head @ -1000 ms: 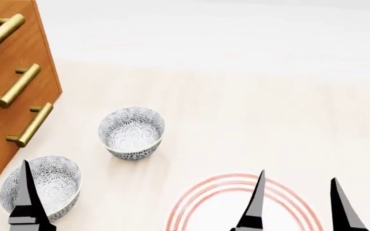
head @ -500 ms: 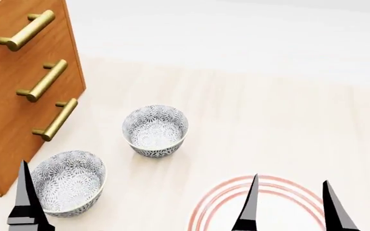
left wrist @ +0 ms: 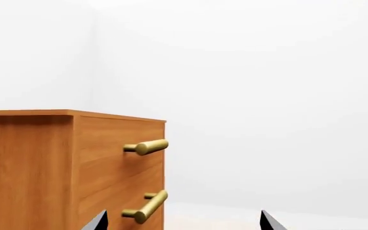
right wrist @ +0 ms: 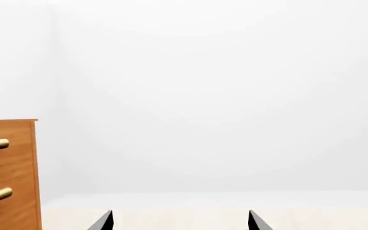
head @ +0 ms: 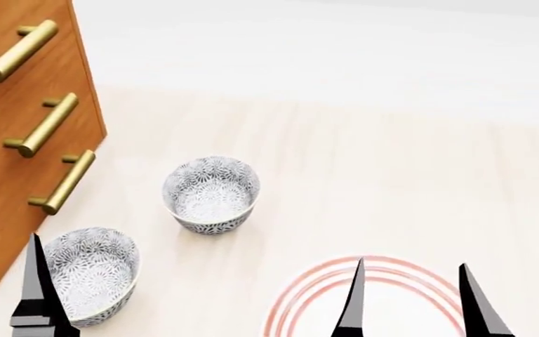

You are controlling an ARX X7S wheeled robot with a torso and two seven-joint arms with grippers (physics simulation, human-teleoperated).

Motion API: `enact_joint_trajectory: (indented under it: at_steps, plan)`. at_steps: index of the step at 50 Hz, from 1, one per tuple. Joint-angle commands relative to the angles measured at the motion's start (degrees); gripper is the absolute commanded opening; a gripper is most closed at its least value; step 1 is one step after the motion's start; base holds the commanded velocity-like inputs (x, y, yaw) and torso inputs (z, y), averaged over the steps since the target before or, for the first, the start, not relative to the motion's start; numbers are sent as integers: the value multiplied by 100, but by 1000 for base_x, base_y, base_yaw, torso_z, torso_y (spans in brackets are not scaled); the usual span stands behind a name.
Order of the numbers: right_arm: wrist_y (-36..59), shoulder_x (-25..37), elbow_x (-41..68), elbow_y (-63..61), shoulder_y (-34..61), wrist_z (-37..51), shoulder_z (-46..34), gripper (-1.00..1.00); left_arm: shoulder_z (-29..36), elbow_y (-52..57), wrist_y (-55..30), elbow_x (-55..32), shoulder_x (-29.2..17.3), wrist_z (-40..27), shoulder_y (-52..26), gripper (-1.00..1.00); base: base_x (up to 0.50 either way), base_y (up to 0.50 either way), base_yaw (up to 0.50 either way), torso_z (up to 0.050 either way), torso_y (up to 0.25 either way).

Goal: Open the top drawer of the cabinet.

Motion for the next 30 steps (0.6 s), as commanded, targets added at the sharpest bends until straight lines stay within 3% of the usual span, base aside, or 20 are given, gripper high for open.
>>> enact_joint_trajectory:
  at_steps: [1,17,30]
  plan:
    - [140,-80,-190,-154,-11,-26,77,100,-74,262,-202,82,62,208,61,100,77,11,0,0,0]
    - [34,-76,-207,-76,-31,34,51,100,-99,254,-105,140,61,58,80,100,0,0,0,1,0]
    - [21,-45,-216,-68,-37,70,11,100,-89,291,-140,177,30,-27,66,100,0,0,0,49,3]
